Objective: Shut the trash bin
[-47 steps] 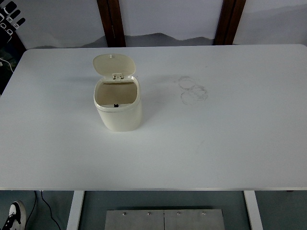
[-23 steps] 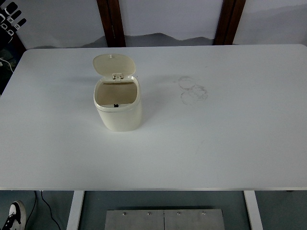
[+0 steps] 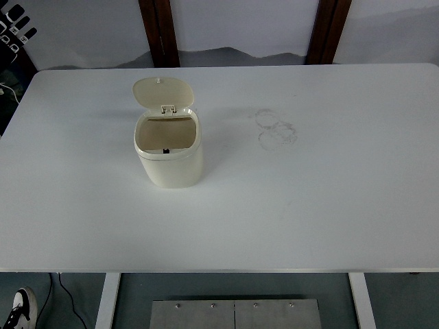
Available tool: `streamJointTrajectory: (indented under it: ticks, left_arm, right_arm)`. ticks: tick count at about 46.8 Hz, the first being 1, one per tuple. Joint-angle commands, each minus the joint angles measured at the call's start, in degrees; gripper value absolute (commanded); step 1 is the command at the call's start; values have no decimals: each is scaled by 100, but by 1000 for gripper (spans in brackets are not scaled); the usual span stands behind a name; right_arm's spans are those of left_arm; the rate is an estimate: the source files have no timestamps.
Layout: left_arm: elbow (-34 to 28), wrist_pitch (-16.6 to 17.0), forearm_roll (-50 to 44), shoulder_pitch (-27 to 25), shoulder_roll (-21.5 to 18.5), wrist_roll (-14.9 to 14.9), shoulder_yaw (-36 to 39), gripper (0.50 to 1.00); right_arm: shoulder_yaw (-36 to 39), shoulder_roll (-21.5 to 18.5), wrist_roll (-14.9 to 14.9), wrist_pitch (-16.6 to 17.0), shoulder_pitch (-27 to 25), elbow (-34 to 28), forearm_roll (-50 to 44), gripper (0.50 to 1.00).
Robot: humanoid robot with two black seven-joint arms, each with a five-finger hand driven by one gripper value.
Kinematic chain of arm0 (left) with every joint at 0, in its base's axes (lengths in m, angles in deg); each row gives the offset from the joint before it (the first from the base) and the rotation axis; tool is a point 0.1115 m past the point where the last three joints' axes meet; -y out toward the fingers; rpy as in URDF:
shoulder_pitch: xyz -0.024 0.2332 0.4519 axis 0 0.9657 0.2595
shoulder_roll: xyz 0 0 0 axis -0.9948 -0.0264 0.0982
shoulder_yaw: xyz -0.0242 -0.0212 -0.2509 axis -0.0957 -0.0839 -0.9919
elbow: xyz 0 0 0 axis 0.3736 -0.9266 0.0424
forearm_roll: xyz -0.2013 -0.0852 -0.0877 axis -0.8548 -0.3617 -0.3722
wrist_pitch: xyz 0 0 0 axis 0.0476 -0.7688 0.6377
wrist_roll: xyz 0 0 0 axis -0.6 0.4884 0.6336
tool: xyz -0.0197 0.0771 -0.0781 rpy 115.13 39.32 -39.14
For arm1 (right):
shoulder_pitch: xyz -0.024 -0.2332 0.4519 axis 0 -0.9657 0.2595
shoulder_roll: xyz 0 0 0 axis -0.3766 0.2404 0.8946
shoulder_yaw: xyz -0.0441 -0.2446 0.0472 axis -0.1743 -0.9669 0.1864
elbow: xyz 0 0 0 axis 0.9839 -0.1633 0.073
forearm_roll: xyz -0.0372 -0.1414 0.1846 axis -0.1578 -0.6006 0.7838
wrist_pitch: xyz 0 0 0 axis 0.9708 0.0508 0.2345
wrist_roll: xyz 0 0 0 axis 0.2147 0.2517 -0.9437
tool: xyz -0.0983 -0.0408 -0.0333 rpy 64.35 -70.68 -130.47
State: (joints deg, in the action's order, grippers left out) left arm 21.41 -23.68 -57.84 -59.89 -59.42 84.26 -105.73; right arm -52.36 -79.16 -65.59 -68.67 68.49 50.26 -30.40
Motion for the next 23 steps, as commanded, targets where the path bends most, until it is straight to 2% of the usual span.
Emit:
streamJointTrajectory:
  ticks: [1, 23]
  left_arm:
    - [0, -1, 1, 0, 0, -1, -6, 1000]
    - [-8, 34, 10, -26, -35, -36, 12, 1000]
  right_arm:
    - [0, 0, 0, 7, 0, 0, 3, 995]
    - [0, 0, 0, -2, 0, 0, -6, 995]
